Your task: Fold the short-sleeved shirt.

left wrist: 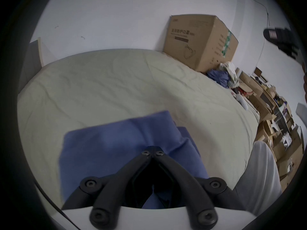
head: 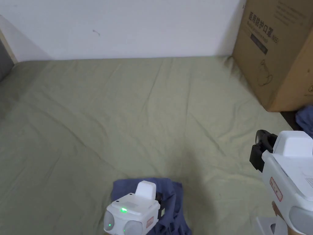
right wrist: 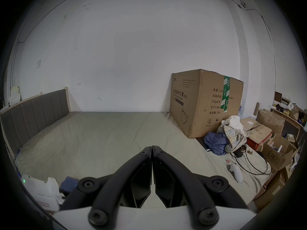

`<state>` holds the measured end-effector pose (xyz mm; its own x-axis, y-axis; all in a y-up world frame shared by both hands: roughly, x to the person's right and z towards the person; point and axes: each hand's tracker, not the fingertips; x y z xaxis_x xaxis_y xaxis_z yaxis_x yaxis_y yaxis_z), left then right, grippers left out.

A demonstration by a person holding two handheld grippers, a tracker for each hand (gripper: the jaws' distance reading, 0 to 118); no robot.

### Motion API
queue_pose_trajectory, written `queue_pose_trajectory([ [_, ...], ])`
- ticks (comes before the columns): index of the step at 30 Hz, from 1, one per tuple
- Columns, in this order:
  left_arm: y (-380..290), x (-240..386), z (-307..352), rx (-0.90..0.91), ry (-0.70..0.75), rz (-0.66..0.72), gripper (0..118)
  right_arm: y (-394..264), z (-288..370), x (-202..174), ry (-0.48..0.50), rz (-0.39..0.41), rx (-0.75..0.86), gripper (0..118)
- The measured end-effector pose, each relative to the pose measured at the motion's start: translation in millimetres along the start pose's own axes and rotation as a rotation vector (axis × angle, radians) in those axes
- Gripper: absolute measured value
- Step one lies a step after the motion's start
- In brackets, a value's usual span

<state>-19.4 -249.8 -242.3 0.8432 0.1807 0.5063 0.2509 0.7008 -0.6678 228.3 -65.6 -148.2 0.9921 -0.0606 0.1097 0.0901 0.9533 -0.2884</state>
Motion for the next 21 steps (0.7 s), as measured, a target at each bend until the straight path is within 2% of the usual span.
queue_pose_trajectory([
  [4,-5,19,-19,-0.033,0.014,-0.028,0,-1,2,7,-0.026,0.005,-0.005,0],
  [5,-5,22,-22,-0.036,0.018,-0.03,0,-2,3,11,-0.083,0.026,-0.021,0],
  [7,-6,27,-23,-0.032,0.026,-0.039,0,-3,4,13,-0.085,0.03,-0.022,0],
  [8,-7,29,-23,-0.03,0.028,-0.044,0,-2,4,13,-0.081,0.067,-0.001,0],
  [14,-11,38,-20,-0.009,0.034,-0.057,0,-2,4,15,-0.095,0.07,-0.004,0],
  [18,-13,36,-14,0.014,0.019,0.017,0,0,6,12,-0.095,0.078,0.001,0],
  [21,-18,41,-9,0.025,0.008,0.008,0,1,9,8,-0.093,0.085,0.008,0],
])
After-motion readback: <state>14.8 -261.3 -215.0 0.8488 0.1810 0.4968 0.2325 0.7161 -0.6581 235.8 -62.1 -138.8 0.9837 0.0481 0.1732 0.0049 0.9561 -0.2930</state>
